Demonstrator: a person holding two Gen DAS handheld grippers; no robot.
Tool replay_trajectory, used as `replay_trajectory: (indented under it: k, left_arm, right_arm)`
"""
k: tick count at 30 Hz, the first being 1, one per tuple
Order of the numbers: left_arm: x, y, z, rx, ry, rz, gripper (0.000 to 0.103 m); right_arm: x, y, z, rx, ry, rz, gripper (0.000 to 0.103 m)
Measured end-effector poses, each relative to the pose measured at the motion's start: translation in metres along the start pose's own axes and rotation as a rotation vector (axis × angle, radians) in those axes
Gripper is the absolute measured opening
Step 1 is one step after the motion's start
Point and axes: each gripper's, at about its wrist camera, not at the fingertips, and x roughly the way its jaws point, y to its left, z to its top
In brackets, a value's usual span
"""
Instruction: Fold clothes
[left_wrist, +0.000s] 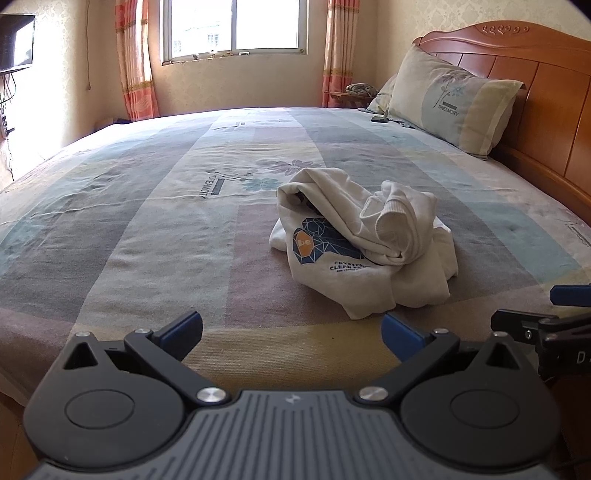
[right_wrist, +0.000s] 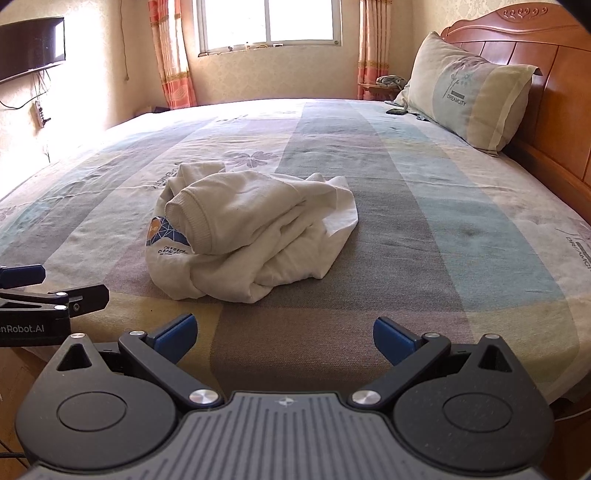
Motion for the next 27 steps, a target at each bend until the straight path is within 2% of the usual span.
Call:
replay_trajectory:
  k: [17,23,27]
  left_arm:
    - [0.031,0.001,0.017,0.02,0.023,0.0,0.102]
    - [0.044,0.002,0.033,0.026,0.019,-0.002,0.102]
    - [0.063,0.003,0.045,0.034,0.046,0.001,0.102]
  right_arm:
    - [0.028,-0.006,0.009,0.001,0.025,-0.021,0.103]
    - [0.049,-0.015,0.016,0.018,0.049,-0.02,0.103]
    - [0.063,-0.018,0.029,0.02,0.062,-0.006,0.103]
